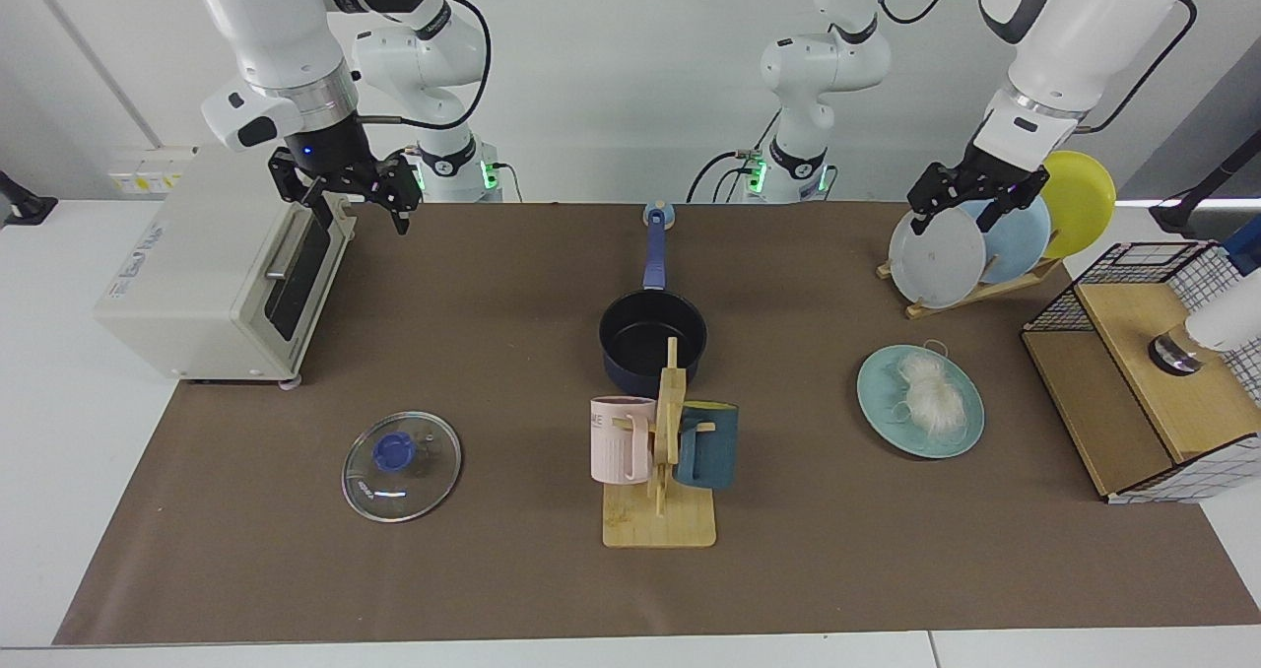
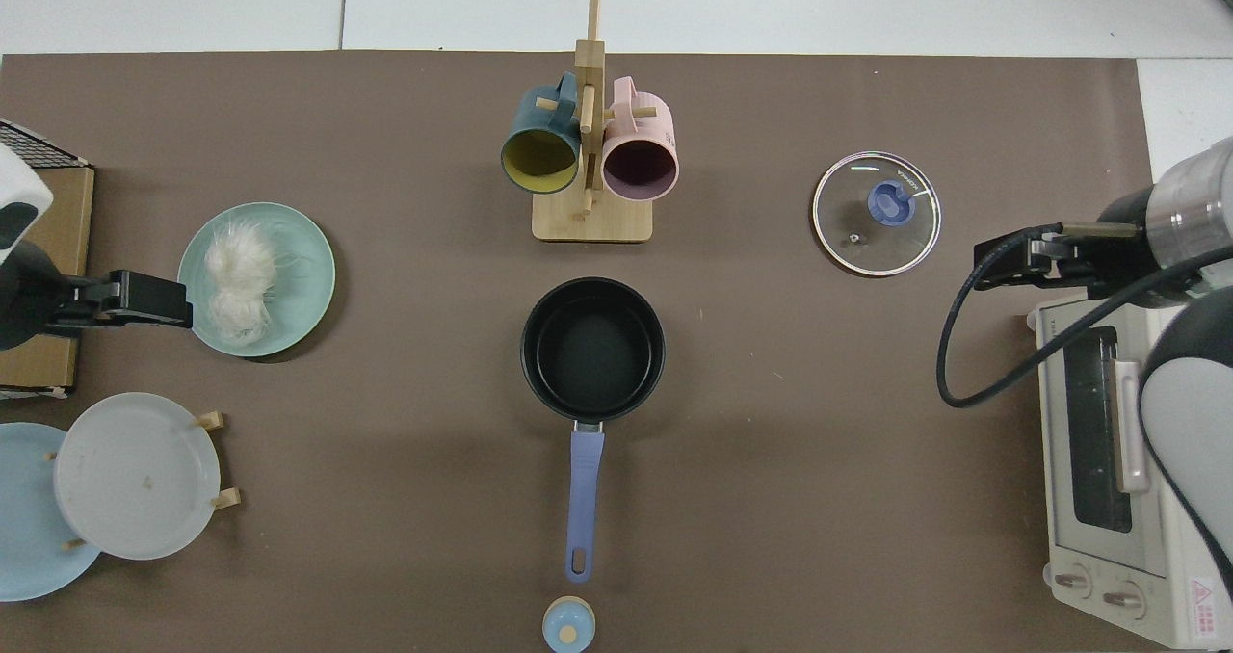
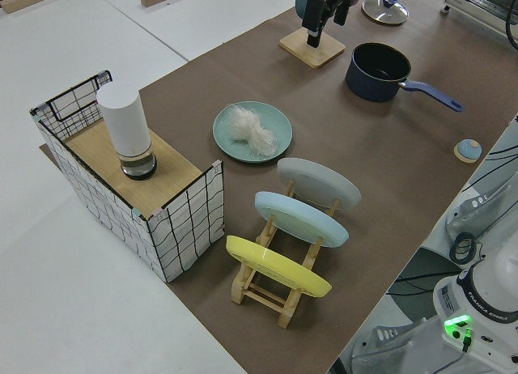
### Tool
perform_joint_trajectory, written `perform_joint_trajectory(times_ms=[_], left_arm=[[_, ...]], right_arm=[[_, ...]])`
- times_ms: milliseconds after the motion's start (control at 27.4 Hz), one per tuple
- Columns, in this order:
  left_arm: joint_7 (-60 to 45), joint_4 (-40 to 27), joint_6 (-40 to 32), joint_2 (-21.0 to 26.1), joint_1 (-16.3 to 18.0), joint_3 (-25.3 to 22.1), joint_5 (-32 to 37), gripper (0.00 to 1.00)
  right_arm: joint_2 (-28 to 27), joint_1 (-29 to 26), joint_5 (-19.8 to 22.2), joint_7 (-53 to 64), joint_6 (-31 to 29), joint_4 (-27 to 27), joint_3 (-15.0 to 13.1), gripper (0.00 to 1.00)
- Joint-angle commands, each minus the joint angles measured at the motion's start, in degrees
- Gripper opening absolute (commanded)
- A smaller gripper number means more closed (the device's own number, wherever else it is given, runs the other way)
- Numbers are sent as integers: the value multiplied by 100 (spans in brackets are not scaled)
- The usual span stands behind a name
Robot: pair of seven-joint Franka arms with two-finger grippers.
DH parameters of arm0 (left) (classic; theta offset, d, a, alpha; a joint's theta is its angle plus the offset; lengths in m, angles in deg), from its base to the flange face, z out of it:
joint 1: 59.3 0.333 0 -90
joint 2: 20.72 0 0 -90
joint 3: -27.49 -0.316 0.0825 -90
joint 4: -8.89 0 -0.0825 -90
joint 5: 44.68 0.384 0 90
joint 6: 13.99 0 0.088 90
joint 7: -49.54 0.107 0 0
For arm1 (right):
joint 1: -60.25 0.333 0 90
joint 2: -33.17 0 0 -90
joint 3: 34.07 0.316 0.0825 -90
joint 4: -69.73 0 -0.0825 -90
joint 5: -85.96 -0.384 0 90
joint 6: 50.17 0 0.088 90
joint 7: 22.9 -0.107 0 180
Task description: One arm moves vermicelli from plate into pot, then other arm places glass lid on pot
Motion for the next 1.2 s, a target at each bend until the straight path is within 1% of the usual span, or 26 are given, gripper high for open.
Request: perform_joint_trajectory(times_ms=[0,328,474,510,729,1094,1167], left_arm=[[10,-2,-124,-77,30,32,86,100],[-42,6,-116,-77,22,76,86,100],[-61,-64,-221,-121,13,85,78,100],[-26,-134,-160,-190,21,76,69,100],[440,-161,95,-147,21,76,60,100],[432,-126,174,-112,39,32,34,100],[467,-117,288,-103,39,14,42,100]], right_arm=[[23,-77,-152,113,-83,21,21,100],[32,-77,-152,113,-83,21,21,100],[32,-77,-152,113,-83,21,21,100],[32,-77,-161,113,-83,21,21,100],[32,-77,-161,121,-74,21,21,100],[93,-226,-161,183,14,21,65,100],[102,-287,-143,253,75,21,83,100]])
